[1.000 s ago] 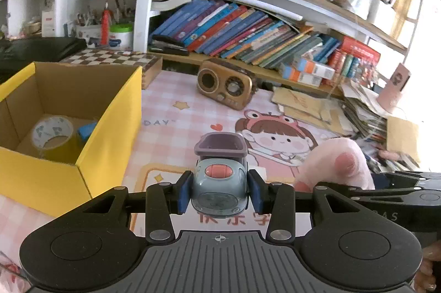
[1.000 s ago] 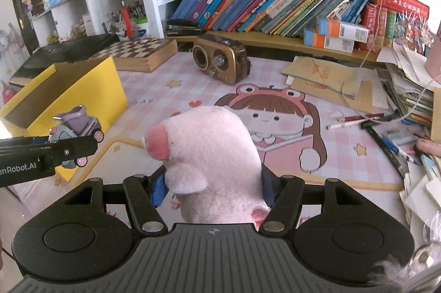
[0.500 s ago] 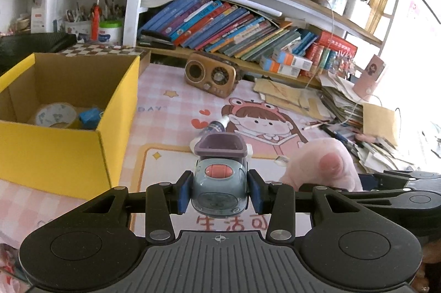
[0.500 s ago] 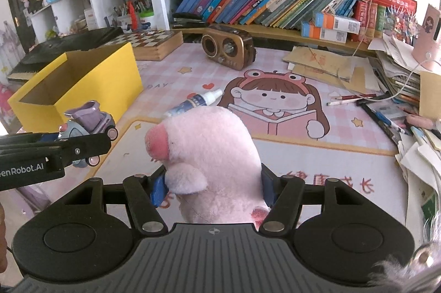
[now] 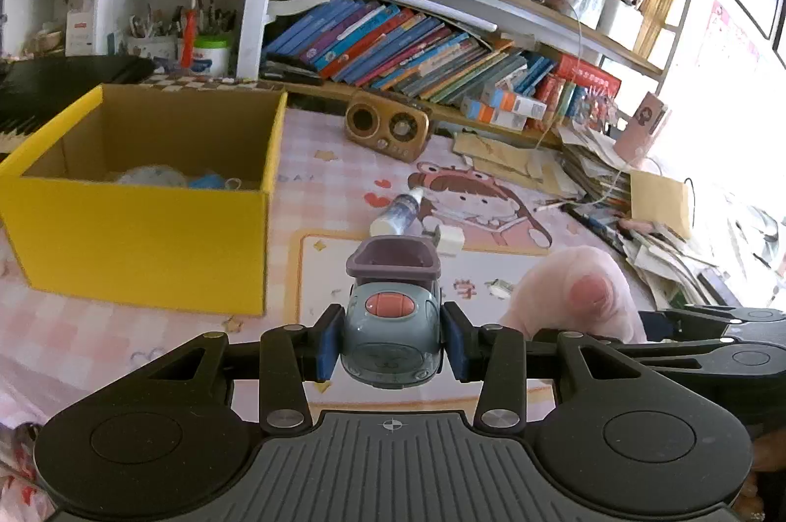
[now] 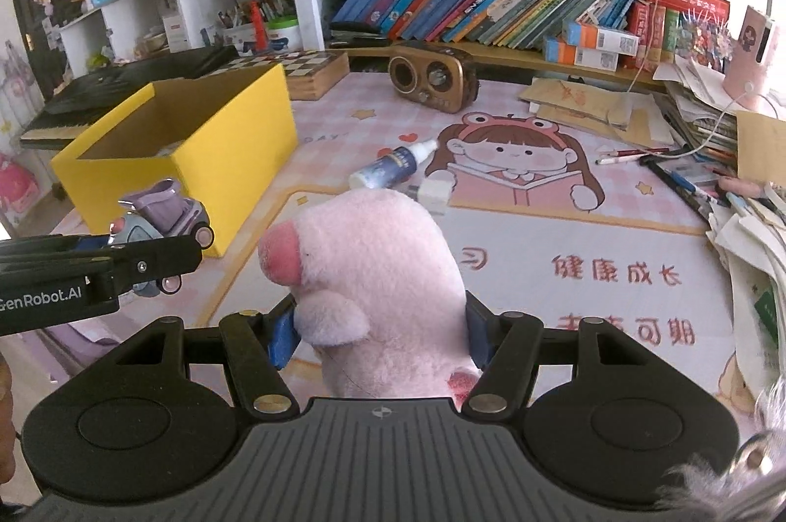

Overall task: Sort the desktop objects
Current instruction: 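Lift the grey toy car and pink pig plush off the table with both tools, then carry the toy car with the left tool while the right tool carries the pig toward the yellow box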

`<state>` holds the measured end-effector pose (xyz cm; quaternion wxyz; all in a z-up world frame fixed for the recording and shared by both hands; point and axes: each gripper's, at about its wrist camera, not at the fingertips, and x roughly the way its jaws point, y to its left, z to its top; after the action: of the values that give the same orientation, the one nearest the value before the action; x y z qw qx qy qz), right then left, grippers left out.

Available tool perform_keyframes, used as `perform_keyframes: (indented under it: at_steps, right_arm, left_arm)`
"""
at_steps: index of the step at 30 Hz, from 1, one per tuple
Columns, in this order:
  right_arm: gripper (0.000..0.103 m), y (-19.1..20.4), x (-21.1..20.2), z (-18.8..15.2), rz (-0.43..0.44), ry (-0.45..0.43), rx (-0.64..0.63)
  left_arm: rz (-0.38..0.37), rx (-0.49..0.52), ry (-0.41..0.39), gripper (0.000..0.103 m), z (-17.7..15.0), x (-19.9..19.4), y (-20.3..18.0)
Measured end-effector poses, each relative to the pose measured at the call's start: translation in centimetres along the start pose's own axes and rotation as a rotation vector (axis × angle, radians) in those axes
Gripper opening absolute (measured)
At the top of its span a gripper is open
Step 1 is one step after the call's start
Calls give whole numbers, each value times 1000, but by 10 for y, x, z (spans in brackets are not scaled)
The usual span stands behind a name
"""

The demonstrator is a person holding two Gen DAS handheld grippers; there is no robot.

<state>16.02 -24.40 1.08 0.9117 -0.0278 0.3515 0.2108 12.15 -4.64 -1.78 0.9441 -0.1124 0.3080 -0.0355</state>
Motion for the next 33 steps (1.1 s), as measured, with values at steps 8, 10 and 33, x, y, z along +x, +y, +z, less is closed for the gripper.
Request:
perform_keyframes:
  at_steps: [8,10,33]
  right_arm:
    - [61,31,-16,-18,-2,4,12]
    - [61,38,-19,-24,-3,6,15]
    - [61,103,-33,-56,56,72,-10]
  left_arm:
    - [-6,-21,13,42,-16,-25,21]
    - [-9,-19,15,42,-21,-32,24]
    - [13,-53,31,42,-53,-80,64]
